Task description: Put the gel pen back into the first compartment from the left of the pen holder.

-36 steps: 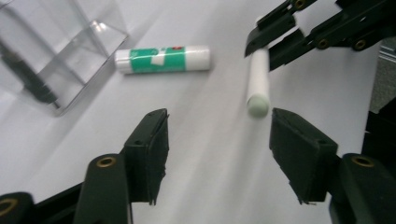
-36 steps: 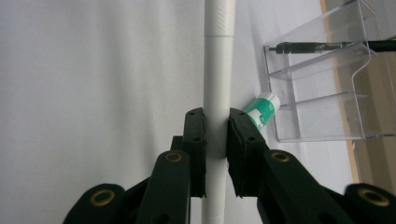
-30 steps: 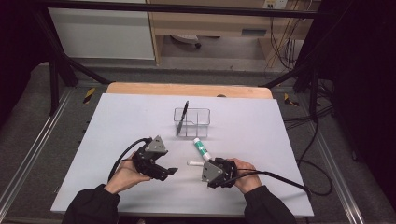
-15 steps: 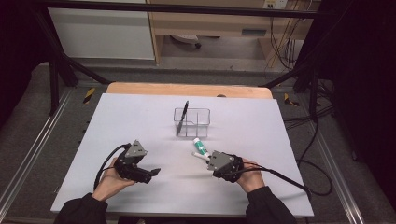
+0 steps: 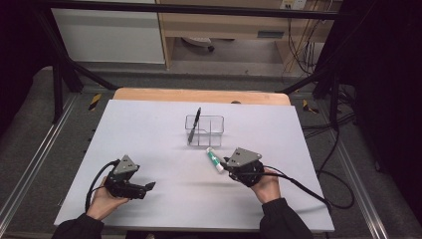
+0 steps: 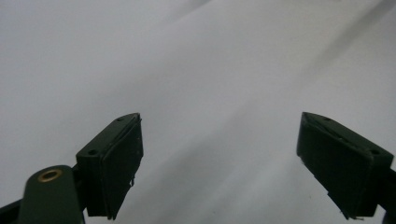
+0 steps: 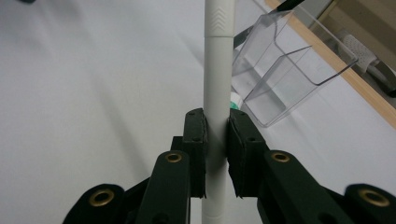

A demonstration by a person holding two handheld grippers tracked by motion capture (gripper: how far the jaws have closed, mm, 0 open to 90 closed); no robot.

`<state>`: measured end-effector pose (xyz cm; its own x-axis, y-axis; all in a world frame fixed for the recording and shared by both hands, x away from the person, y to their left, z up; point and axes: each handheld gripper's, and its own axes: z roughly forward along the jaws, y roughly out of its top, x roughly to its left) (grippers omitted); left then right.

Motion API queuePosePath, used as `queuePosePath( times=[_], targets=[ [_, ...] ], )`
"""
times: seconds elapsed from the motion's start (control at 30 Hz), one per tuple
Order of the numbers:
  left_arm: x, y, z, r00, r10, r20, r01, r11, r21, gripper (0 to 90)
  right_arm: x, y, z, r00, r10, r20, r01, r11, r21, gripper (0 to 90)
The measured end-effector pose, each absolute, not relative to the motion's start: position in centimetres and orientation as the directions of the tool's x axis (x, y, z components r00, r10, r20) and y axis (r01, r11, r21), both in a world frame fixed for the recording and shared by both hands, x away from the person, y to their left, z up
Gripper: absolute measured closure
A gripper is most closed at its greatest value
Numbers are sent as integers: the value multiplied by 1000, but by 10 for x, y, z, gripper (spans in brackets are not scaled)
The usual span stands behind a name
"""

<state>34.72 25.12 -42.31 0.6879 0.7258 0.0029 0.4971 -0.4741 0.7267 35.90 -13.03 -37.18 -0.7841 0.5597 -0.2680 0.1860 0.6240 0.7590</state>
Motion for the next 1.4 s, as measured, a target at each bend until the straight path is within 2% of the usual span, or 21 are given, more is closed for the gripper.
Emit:
queuePosePath(
  times=[0.3, 0.57, 1.1, 1.4],
  targets=[
    [346, 262, -431, 670, 742, -20, 519, -449, 727, 145, 371, -134, -360, -741, 661, -115, 273, 453, 849, 787],
    [345, 270, -434, 654, 755, -34, 530, -426, 733, 145, 382, -133, -351, -704, 710, -28, 318, 350, 881, 787],
    [347, 276, -439, 643, 764, -43, 543, -416, 730, 145, 410, -114, -331, -655, 753, 63, 325, 205, 923, 787],
    [347, 276, -440, 646, 762, -46, 543, -417, 729, 145, 430, -101, -321, -638, 767, 68, 298, 164, 940, 787]
  ],
)
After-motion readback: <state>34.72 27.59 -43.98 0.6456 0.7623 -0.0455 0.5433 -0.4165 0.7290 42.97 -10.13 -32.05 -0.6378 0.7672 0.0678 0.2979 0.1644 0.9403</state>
